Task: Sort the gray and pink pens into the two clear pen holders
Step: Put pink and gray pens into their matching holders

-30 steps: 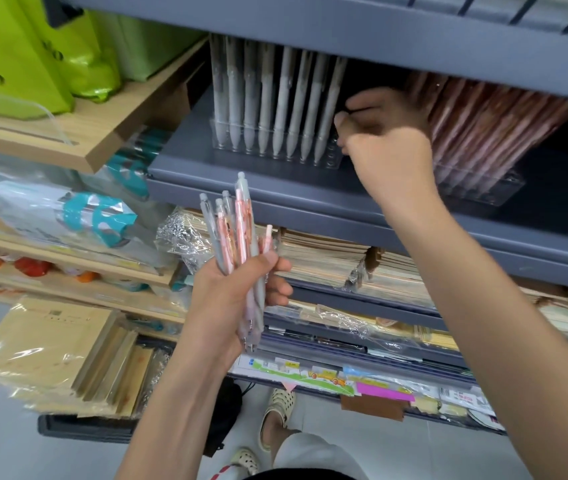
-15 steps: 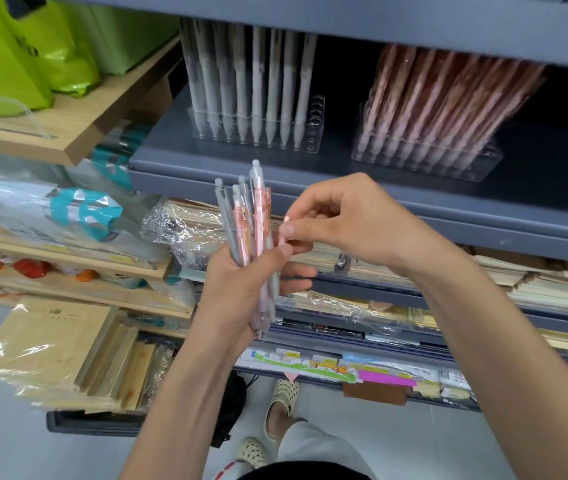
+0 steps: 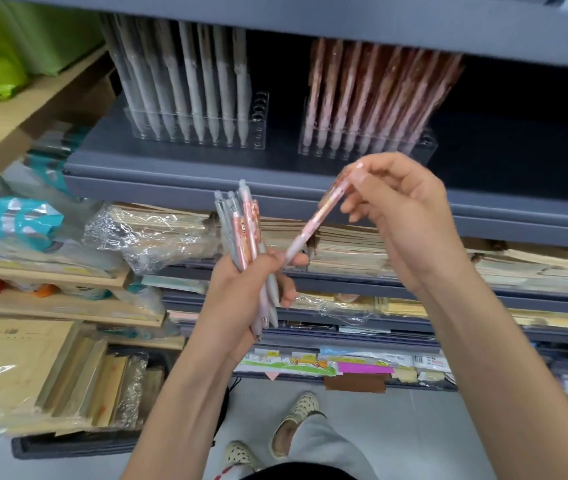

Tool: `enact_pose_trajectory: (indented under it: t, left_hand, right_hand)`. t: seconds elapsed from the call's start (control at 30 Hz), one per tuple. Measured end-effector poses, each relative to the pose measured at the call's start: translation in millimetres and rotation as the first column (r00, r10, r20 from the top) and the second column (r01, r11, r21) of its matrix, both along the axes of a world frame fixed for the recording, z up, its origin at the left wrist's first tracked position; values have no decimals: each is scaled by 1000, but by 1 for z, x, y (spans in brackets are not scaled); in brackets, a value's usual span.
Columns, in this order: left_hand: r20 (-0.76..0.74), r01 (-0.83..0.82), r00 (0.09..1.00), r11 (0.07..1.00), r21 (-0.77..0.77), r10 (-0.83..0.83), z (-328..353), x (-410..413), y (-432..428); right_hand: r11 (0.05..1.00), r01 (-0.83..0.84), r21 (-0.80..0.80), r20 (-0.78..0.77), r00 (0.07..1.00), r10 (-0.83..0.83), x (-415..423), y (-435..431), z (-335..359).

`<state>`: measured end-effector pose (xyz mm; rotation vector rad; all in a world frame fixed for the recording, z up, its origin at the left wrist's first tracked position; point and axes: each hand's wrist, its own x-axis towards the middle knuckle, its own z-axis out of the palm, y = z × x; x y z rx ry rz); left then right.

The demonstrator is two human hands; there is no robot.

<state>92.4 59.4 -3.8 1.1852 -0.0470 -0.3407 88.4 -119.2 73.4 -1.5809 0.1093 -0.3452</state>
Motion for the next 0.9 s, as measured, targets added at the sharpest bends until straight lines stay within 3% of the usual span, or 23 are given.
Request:
enact_pose_trajectory:
  t: [0.1,0.3,0.43,0.6,0.77,0.83,0.9]
  left_hand:
    - [36,26,999,1000,-12,-26,2,-2,-18]
    - [72,44,996,998,43,-47,17,-5,-66]
    - [72,15,997,1000,27,-17,28,-10,-95]
    - [47,-82,996,995,48,80,35,-12,-111]
    - [39,-126,991,992,28,125,35,-11,-113]
    - [45,-133,990,991,32,131,34,-10,-113]
    - [47,-135,990,990,26,134,35,-10,-112]
  right_hand:
    - [999,25,35,-39,999,-24,-12,-7,-3]
    - [995,61,-83,-85,994,-68,-25,-45,-3]
    - [979,205,-14,55,977,-204,-24,-89,12]
    - [907,410,99,242,874,-422,-1,-143,25]
    - [905,407,122,308,852,-424,33,-155,26]
    - [907,420,33,306,860,-409,43,-157,23]
    - [845,473,-251,282,870,-403,49,-160,19]
